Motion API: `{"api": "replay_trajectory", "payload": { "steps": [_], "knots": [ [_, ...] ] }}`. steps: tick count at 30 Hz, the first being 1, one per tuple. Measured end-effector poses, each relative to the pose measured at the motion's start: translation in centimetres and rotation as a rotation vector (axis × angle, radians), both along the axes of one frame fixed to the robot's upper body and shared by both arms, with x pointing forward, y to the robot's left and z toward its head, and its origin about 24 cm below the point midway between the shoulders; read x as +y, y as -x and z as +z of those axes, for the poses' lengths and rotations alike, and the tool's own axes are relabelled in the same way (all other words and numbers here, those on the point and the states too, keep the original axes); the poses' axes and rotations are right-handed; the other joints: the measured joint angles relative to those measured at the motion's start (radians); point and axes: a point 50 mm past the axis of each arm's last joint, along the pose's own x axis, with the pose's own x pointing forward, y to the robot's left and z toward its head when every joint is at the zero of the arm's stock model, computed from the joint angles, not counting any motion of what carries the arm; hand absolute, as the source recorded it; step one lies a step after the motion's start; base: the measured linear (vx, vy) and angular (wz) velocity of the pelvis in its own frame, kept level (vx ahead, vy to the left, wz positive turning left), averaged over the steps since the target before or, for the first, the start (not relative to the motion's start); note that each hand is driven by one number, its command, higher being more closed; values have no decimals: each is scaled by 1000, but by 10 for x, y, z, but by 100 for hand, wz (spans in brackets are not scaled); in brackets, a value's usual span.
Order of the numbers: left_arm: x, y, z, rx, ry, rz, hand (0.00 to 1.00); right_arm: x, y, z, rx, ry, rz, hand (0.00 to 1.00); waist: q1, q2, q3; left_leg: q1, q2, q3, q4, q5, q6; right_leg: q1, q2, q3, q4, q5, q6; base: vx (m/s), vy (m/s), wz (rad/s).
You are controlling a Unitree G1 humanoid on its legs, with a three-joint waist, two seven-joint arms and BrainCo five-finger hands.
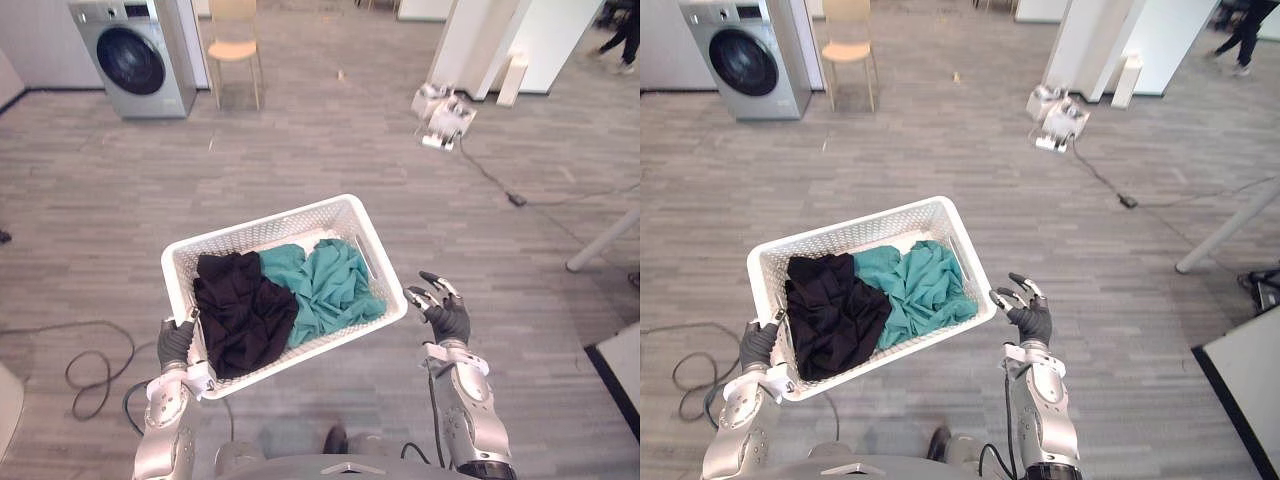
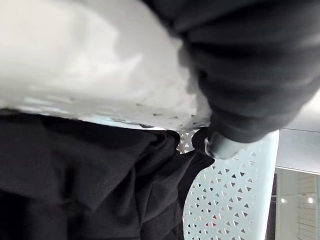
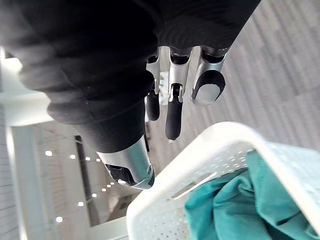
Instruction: Pick up the laundry basket with both hands and put the clothes into the washing machine.
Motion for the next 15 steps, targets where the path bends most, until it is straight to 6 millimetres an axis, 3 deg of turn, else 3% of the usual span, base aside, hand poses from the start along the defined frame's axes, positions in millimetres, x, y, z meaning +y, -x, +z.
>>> {"api": "replay_trajectory", "payload": {
  "steps": [2, 3, 5, 6, 7, 8, 9, 11, 15],
  "knots": [
    [-4, -3, 2, -12, 14, -17, 100, -11, 6, -2, 15, 4, -58, 100, 2, -7, 1, -68, -5, 60, -14, -74, -5, 35, -9, -5, -36, 2, -15, 332, -32, 4],
    [-5, -4, 2, -14, 17, -20, 100, -14, 8, -3, 19, 1, -78, 100, -3, -19, 6, -75, -21, 77, -137, -115, -27, 53, -29, -8, -55, 18, -7, 317, 1, 10],
    [-9, -6, 3, -22, 21, -36, 100, -22, 11, -2, 19, 0, -110, 100, -18, -30, 3, -55, -54, 77, -379, -124, -61, 73, -57, -21, -81, 26, 4, 208, 52, 22],
    [-12, -9, 4, -30, 28, -45, 100, -29, 13, -1, 17, 13, -132, 100, -26, -24, -1, -35, -78, 75, -589, -69, -87, 77, -70, -23, -87, 28, 7, 250, 129, 13],
    [-13, -10, 4, -30, 30, -46, 100, -34, 15, 0, 15, 20, -152, 100, -23, -13, -6, -21, -84, 75, -688, 53, -97, 78, -69, -13, -89, 27, 14, 294, 188, -4],
    [-10, -11, 1, -16, 24, -42, 100, -35, 17, -2, 21, 8, -174, 100, -21, -22, -10, 3, -109, 74, -734, 92, -168, 90, -86, 5, -100, 34, 39, 232, 174, -5],
    [-9, -11, 0, -13, 19, -39, 100, -35, 19, -3, 23, 8, -175, 100, -31, -27, -13, 20, -123, 70, -754, 104, -183, 97, -92, 5, -109, 41, 49, 229, 161, 18],
    [-7, -12, 1, -16, 13, -41, 100, -37, 21, -5, 27, 1, -198, 100, -45, -47, -23, 61, -172, 72, -829, 126, -179, 116, -131, 10, -134, 46, 60, 194, 174, 30],
    [-1, -9, 1, -9, 3, -20, 100, -34, 21, -5, 23, -9, -200, 100, -28, -55, -28, 118, -221, 98, -901, 137, -167, 148, -167, 57, -177, 61, 86, 113, 147, 1]
  ]
}}
